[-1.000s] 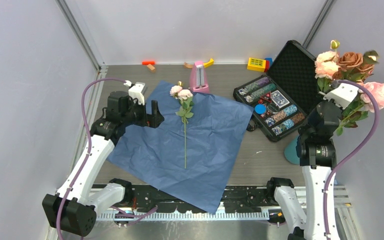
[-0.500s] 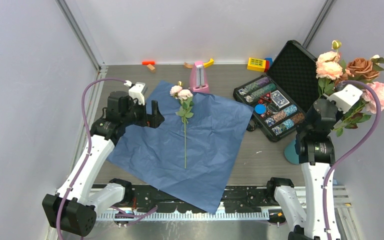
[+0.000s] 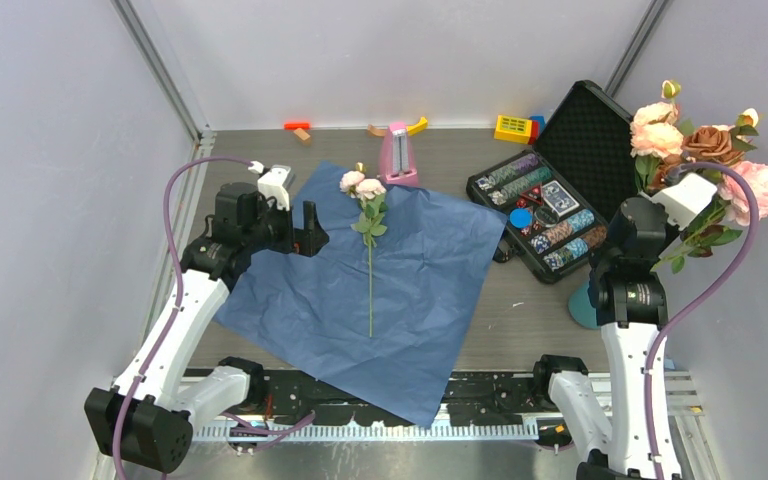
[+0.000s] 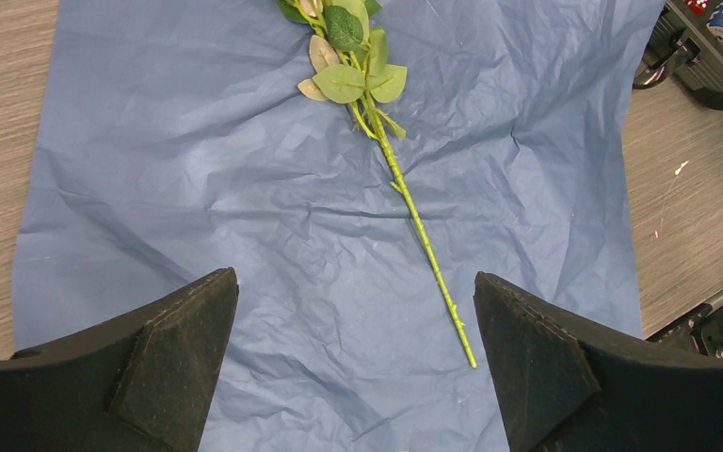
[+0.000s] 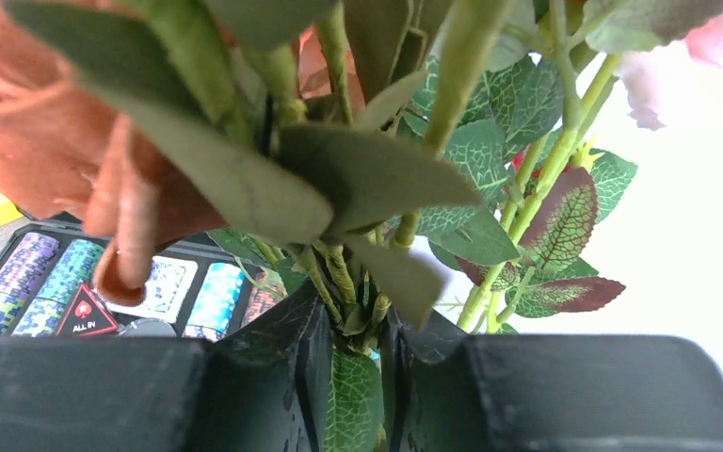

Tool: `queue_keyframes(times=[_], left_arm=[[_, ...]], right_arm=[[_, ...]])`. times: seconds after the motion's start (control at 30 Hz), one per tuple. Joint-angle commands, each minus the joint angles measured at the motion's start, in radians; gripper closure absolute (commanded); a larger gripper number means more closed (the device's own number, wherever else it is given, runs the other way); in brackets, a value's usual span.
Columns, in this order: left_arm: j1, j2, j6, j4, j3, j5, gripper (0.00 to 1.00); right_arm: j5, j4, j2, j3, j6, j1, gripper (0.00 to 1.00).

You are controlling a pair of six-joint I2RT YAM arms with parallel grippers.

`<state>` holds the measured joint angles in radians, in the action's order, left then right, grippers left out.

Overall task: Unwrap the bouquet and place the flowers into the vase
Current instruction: Insert the fake flower into the vase.

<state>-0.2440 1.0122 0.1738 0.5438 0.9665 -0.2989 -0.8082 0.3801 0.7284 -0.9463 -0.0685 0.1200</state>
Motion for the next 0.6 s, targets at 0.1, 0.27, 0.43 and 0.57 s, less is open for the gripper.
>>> queue_keyframes(times=[0.1,0.27,0.43,0.57], left_arm=[[-0.005,-0.016,-0.015,-0.012,0.000,-0.018,0.00],[-0.005,-0.017,-0.016,-0.011,-0.001,-0.020,0.00],[-0.006,-0.018,-0.016,-0.012,-0.001,-0.020,0.00],[-0.006,-0.019,-0.017,-0.012,-0.001,-0.021,0.00]], right_arm=[[0.018,-0.013,-0.030,0.009,-0.029,0.004,0.68],[0.044,0.000,-0.037,0.009,-0.045,0.003,0.63],[0.077,0.017,-0.055,0.011,-0.063,0.003,0.54],[0.114,0.041,-0.073,0.010,-0.073,0.003,0.40]])
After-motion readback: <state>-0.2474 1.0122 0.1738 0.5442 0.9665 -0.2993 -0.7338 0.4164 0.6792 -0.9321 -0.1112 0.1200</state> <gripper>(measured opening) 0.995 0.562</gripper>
